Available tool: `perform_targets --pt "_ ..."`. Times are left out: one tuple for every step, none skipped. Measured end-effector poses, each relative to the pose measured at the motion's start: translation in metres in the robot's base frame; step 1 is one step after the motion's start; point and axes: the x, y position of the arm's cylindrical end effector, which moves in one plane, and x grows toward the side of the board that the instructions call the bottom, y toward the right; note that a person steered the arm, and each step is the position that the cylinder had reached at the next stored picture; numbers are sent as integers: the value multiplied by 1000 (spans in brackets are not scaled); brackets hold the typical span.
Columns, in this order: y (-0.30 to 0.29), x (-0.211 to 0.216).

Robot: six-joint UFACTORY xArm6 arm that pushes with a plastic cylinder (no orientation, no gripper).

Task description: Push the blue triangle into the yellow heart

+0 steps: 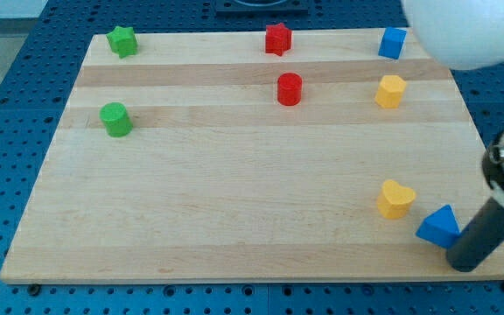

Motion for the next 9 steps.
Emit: perform_targets --pt "5 0" --pt "0 6" --pt "-1 6" --pt "-1 3" --pt "-1 -6" --pt "-1 -16" --pt "-2 -20" --pt "-2 -24" --pt "-4 -17"
